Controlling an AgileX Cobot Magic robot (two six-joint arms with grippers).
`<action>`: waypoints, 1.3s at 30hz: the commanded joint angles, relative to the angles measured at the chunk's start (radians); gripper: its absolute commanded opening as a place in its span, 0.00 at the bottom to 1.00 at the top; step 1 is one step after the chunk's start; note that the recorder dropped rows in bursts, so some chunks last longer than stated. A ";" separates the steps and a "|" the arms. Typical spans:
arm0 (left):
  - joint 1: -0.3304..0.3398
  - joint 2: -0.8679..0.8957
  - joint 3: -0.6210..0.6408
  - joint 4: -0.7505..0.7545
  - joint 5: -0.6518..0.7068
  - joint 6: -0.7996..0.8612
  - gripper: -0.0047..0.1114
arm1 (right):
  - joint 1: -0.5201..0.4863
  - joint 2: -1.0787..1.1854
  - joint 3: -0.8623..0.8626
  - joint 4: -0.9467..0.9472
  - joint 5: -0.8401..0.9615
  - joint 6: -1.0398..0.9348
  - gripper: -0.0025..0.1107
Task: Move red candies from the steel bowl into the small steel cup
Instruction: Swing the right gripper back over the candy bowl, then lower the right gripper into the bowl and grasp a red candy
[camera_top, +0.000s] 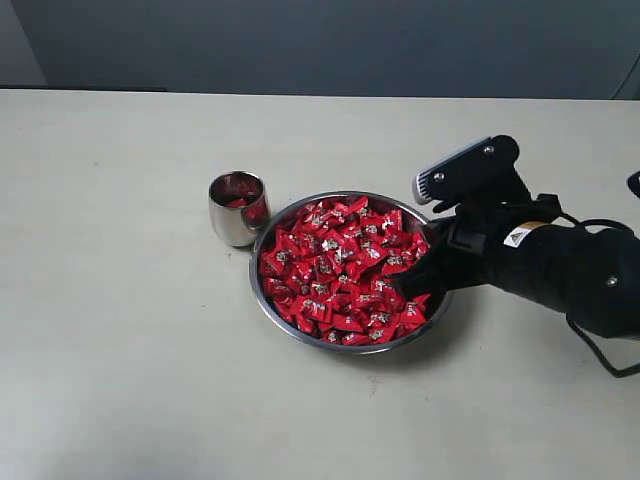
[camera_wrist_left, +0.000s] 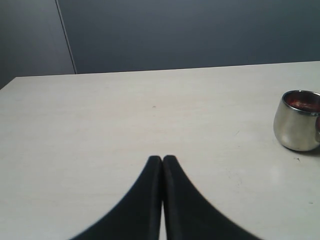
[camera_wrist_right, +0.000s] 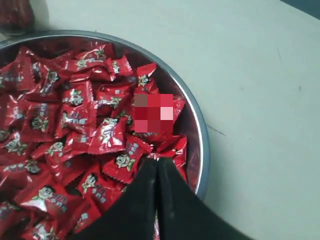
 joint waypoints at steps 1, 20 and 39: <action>0.001 -0.004 0.004 -0.003 -0.002 -0.002 0.04 | -0.006 0.014 -0.061 -0.001 0.040 -0.006 0.02; 0.001 -0.004 0.004 -0.003 -0.002 -0.002 0.04 | -0.163 0.061 -0.170 -0.047 0.220 -0.076 0.02; 0.001 -0.004 0.004 -0.003 -0.002 -0.002 0.04 | -0.144 0.214 -0.270 -0.067 0.294 -0.076 0.09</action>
